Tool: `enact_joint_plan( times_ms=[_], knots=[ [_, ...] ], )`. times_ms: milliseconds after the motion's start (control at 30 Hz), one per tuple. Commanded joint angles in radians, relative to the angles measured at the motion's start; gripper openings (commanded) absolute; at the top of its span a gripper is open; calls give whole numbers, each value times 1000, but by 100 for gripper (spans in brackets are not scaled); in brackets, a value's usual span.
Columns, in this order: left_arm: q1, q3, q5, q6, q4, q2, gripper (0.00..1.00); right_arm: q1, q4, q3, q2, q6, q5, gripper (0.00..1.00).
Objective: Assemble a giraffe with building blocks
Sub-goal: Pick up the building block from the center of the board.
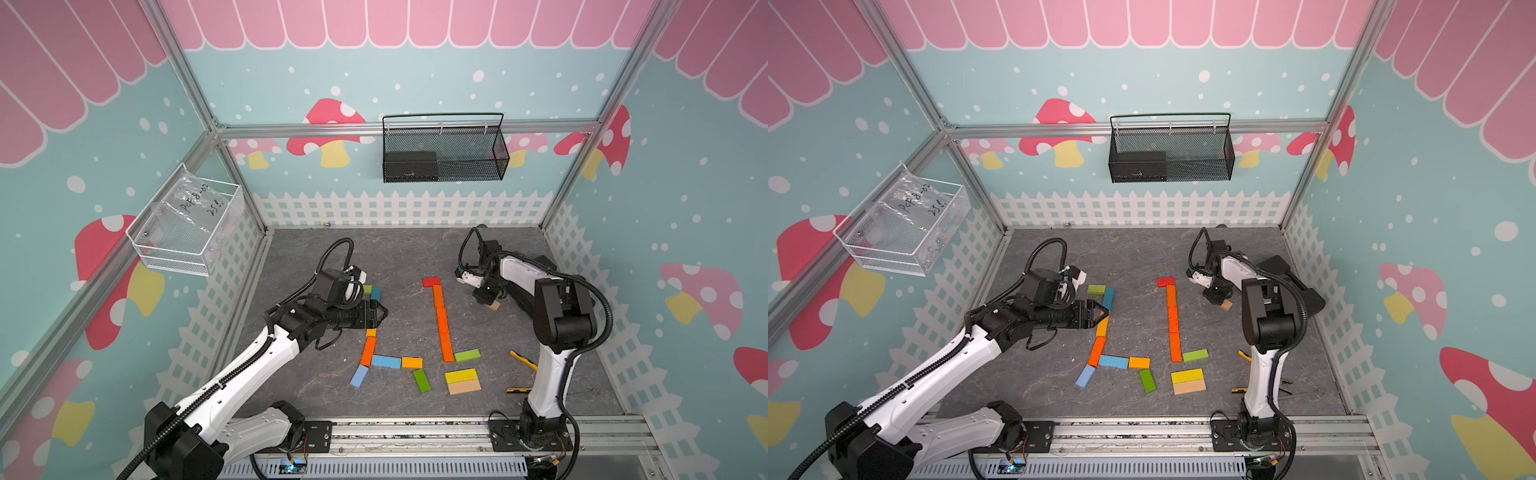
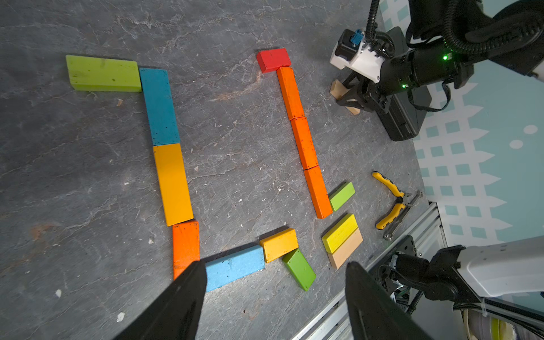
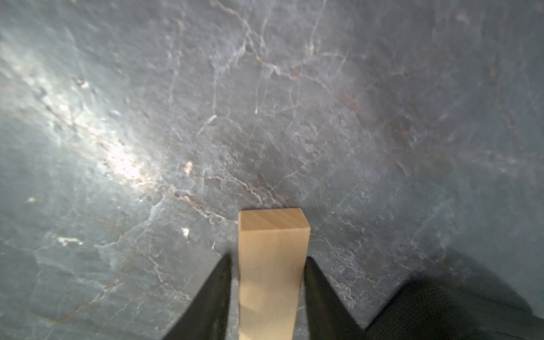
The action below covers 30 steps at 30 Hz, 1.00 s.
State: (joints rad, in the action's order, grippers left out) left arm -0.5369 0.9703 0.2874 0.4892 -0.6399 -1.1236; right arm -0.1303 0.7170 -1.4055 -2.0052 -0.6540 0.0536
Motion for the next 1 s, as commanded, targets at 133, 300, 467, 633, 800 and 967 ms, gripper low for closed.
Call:
enact_joint_plan(
  times_ms=[133, 300, 467, 633, 800, 967],
  knots=[
    [8, 29, -18, -24, -15, 0, 77, 2, 50, 24, 61, 116, 36, 26],
    [8, 32, -18, -29, -15, -6, 77, -18, 49, 20, 149, 263, 112, 26],
    [11, 36, -16, -24, -14, -4, 77, -32, 181, -89, 142, 557, 226, 25],
    [15, 42, -17, -26, -12, -16, 77, -37, 303, -132, 171, 958, 218, 20],
    [16, 53, -13, -28, -10, -27, 77, -69, 235, 2, 364, 1341, 181, 13],
    [17, 50, -13, -30, -9, -24, 77, -98, 238, 166, 508, 1768, 173, 2]
  ],
)
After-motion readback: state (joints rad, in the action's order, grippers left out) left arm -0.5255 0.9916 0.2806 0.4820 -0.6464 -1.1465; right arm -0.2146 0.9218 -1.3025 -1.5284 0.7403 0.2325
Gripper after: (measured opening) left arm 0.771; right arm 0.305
